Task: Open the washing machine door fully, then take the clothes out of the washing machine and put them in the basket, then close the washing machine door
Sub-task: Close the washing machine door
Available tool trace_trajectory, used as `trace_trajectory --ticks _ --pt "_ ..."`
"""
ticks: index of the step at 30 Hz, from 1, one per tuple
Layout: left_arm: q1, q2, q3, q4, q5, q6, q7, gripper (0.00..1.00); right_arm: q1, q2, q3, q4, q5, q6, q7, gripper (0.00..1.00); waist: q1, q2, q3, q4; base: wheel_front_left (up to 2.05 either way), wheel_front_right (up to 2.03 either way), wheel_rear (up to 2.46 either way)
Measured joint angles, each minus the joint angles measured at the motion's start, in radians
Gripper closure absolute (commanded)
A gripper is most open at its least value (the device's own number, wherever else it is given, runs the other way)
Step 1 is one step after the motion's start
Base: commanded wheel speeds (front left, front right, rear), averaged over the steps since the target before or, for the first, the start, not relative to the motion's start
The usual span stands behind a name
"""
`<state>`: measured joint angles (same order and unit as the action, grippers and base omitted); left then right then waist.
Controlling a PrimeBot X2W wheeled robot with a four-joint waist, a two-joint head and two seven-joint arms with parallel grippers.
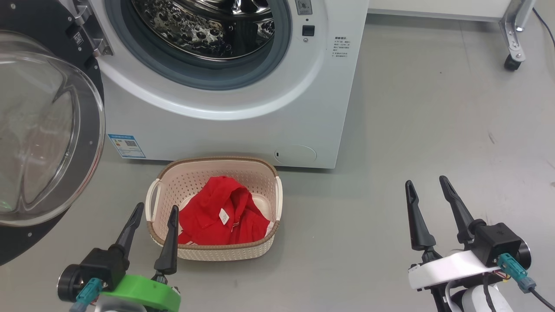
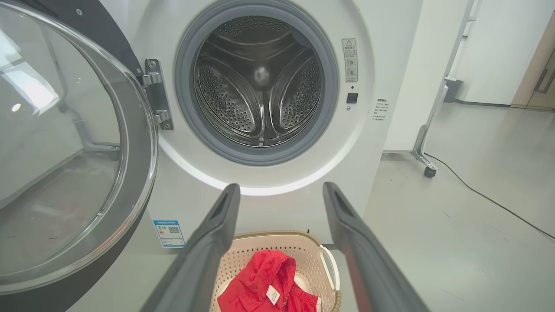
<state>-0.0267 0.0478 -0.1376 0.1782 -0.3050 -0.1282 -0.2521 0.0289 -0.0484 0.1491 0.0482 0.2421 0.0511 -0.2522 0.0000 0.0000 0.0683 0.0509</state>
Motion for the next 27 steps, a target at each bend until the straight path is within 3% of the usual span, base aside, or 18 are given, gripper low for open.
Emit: trace_trajectory --ticks 27 --pt "0.0 -0.001 0.002 0.0 0.016 0.0 0.0 0.0 0.0 0.002 0.001 0.008 0.001 0.0 0.0 0.0 0.0 0.0 -0.017 0.002 0.0 0.0 0.0"
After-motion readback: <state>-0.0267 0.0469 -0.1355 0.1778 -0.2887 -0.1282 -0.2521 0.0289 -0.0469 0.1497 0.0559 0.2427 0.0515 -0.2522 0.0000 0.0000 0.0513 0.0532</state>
